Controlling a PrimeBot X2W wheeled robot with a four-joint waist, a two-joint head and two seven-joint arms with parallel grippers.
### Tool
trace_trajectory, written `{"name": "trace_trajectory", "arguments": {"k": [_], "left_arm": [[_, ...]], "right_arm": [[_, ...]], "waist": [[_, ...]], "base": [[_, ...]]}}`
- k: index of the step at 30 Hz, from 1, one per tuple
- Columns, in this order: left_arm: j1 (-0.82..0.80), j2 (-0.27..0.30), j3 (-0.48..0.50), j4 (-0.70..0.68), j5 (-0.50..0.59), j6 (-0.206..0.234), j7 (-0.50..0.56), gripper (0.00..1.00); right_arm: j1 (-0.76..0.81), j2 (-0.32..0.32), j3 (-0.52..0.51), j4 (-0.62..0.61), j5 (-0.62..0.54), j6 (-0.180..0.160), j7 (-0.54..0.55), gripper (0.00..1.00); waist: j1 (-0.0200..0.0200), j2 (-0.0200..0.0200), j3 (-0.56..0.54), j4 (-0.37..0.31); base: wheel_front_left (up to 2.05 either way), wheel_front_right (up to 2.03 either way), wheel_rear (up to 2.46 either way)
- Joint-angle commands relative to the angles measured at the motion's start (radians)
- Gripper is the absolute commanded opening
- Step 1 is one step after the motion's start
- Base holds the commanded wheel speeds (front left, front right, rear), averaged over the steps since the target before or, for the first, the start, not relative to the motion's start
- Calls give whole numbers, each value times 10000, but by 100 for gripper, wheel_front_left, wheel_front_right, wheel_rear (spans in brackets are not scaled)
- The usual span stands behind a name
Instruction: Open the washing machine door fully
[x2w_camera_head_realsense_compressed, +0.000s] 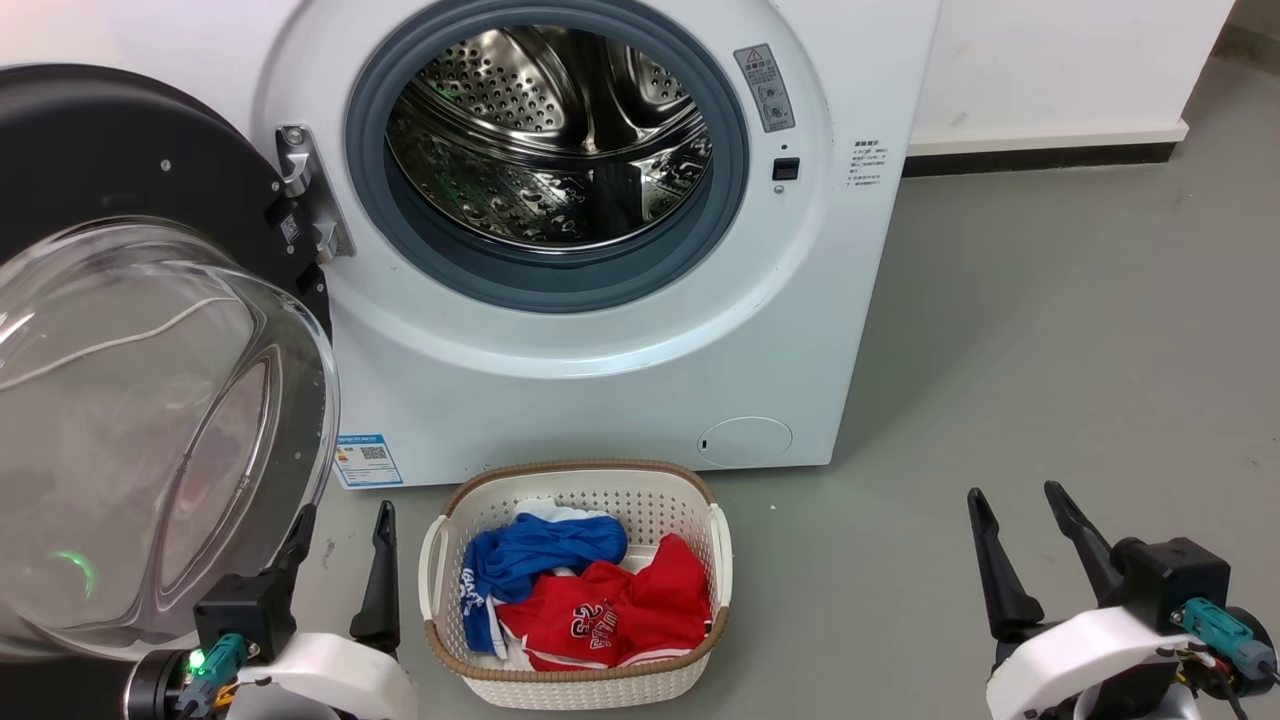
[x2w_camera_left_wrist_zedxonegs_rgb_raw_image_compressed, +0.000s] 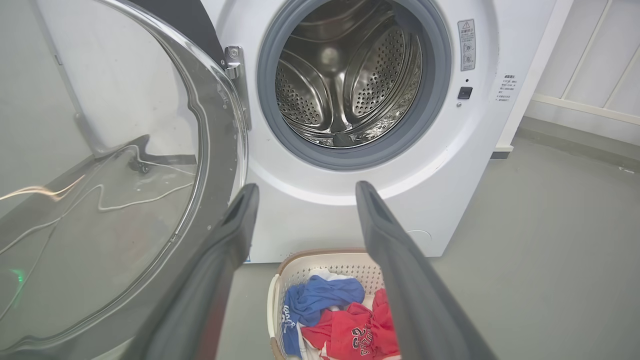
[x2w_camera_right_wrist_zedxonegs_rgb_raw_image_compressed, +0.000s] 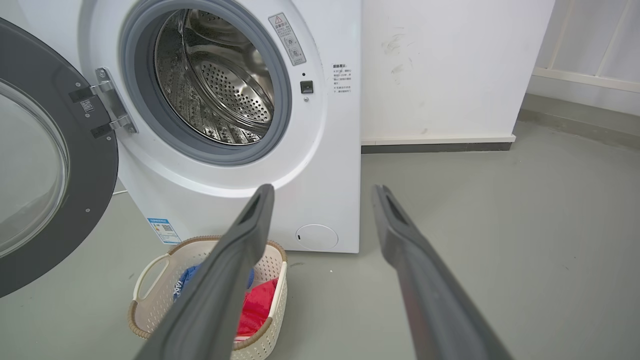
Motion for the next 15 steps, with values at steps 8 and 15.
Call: {"name": "trace_trajectory", "arguments": {"k": [8,15], "left_arm": [[122,-237,3,183,-278,-111,77,0],[56,-544,456,245,-1321,-457,416,0]], "right_arm": [[69,6,-37,316,340,0,52,0],[-74,6,-138,459,1790,0,202,0]], "waist": [[0,-1,3,1],[0,-1,29,38]], "base": [[0,0,0],[0,0,0]]}}
